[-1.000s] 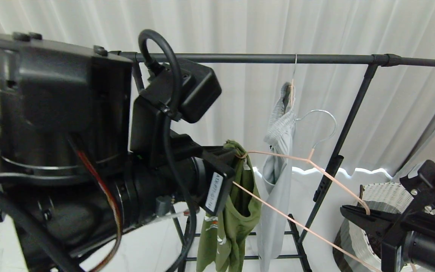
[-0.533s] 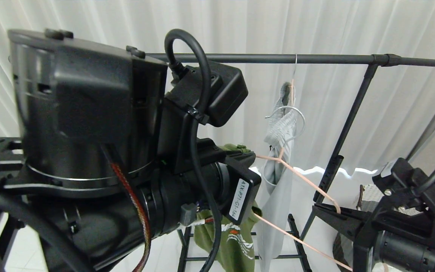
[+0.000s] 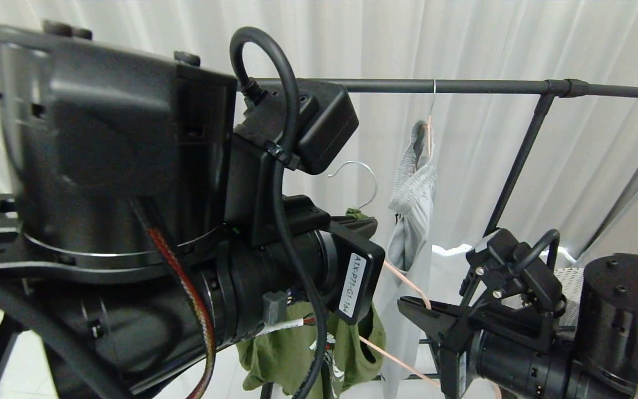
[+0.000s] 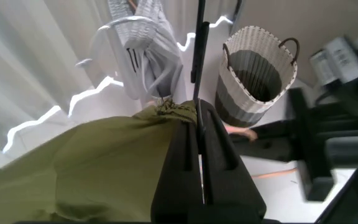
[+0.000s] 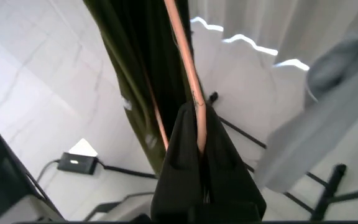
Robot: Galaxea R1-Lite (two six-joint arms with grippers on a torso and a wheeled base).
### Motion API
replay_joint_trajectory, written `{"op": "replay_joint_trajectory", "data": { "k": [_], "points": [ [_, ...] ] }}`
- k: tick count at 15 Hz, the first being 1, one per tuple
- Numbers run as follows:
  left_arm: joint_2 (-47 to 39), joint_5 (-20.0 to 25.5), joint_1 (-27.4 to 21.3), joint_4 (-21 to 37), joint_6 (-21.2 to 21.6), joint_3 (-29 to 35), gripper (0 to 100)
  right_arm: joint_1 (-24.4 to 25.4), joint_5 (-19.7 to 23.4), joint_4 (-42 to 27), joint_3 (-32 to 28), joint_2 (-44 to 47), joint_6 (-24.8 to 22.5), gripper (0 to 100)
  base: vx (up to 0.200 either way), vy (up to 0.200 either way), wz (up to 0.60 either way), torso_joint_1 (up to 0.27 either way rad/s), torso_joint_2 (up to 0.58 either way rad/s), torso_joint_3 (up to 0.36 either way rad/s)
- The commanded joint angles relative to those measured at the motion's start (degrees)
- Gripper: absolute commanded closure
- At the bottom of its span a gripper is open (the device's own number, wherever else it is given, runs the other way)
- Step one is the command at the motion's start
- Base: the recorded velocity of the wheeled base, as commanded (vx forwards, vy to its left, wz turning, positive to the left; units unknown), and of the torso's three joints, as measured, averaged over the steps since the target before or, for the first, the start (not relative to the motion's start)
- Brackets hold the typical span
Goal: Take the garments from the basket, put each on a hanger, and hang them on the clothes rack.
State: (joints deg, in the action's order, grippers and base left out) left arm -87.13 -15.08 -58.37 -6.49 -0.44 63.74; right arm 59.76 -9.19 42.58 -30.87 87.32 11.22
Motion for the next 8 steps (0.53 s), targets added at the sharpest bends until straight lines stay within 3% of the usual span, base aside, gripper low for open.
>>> {"op": "replay_joint_trajectory", "data": {
  "k": [1, 5, 8],
  "points": [
    [0.3, 0.0, -0.4, 0.0, 0.0, 0.0, 100, 1.2, 0.0, 1.6, -2.1, 4.3, 0.6, 100, 0.000, 0.000, 0.00, 0.000, 0.00, 0.000],
    [1.3, -0.1, -1.0, -0.5, -1.6, -0.7, 100, 1.1, -0.2, 4.4, -2.4, 5.1, 0.6, 100, 0.000, 0.000, 0.00, 0.000, 0.00, 0.000],
    [4.1, -0.2, -0.6, -0.5, -1.4, -4.3, 100, 1.0, -2.9, 7.1, -2.1, 3.5, 0.6, 100, 0.000, 0.000, 0.00, 0.000, 0.00, 0.000]
  ]
}}
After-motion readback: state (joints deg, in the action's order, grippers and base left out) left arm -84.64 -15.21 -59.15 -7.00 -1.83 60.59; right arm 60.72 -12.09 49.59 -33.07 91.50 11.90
